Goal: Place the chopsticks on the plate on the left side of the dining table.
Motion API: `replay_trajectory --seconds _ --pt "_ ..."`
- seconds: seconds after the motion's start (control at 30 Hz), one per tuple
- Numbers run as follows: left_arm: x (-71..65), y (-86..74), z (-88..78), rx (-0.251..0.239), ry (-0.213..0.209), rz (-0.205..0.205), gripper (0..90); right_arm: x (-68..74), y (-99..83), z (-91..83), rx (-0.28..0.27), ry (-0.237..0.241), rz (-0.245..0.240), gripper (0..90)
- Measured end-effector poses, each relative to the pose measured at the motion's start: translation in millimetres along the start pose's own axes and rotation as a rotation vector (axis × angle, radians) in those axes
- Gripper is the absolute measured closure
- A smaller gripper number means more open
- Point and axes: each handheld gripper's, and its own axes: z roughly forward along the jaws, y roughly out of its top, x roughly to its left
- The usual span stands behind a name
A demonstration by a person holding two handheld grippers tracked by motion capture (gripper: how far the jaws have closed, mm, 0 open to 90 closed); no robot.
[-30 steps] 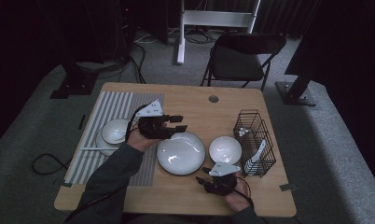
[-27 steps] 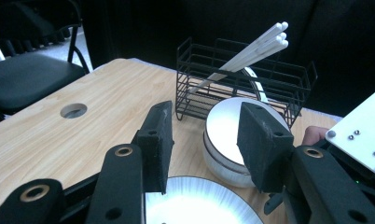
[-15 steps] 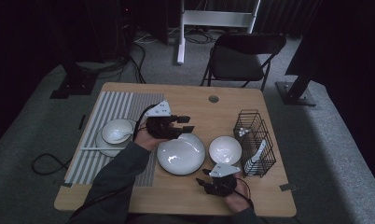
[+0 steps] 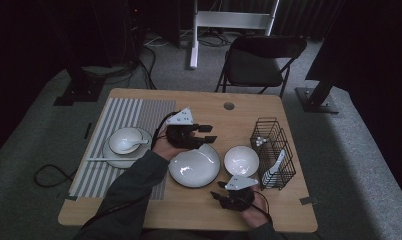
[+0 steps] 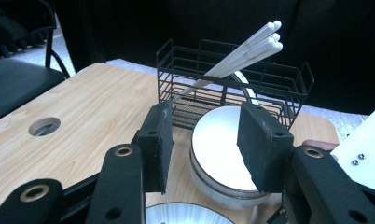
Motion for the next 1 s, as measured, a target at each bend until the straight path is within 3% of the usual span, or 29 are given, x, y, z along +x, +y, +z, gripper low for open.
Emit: replay_trajectory --seconds 1.0 --pt "-9.2 23.8 36.9 0.024 -0.057 0.073 56.4 2.2 -4.8 3.4 0.004 0.012 0.014 52.8"
